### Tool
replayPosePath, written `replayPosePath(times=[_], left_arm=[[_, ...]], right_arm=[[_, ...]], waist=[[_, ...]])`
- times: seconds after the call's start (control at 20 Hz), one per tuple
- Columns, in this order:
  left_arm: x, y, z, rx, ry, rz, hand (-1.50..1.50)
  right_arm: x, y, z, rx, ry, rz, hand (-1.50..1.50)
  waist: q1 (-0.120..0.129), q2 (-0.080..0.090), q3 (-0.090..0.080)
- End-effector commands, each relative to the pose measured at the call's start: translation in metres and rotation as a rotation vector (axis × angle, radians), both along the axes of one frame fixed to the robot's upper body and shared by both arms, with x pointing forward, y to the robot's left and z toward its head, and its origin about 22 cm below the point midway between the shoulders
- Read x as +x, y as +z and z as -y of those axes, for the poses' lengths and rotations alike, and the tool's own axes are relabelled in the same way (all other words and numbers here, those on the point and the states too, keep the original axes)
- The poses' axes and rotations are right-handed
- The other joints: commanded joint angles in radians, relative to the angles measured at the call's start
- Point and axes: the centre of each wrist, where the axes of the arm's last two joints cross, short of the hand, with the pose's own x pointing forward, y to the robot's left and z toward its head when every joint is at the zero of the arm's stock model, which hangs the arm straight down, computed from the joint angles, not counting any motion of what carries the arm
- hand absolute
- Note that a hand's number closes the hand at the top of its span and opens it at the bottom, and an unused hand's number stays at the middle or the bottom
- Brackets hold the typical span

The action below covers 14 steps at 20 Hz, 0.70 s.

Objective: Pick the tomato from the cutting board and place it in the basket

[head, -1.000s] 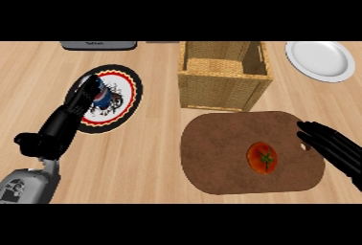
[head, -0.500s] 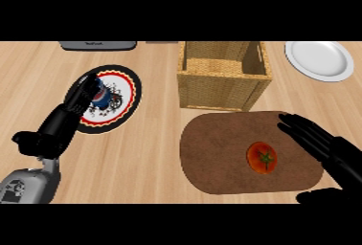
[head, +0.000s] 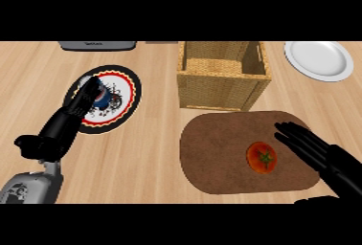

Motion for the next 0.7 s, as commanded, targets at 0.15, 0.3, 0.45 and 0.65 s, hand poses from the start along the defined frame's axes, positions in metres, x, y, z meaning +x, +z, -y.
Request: replayPosePath(times=[0.15,0.3,0.45,0.65], left_arm=[[0.022,-0.001,-0.010,0.000,0.017,0.008,0.00],[-0.002,0.004,0.004,-0.002,-0.005,0.004,0.00],[-0.013,0.004,0.003,-0.008,-0.010,0.007,0.00],[-0.002,-0.002,-0.004,-0.001,-0.012,-0.005,0.00]], right_arm=[[-0.012,0.007,-0.011,-0.058,-0.044,0.002,-1.50],[-0.008,-0.005,-0.009,-0.109,-0.042,-0.003,-1.50],[0.006,0.001,-0.025,-0.105,-0.058,-0.008,-1.50],[0.006,-0.003,-0.039,-0.121,-0.066,-0.011,-1.50]], waist=[[-0.005,0.001,0.000],[0.000,0.000,0.000],[0.003,0.000,0.000],[0.001,0.000,0.000]])
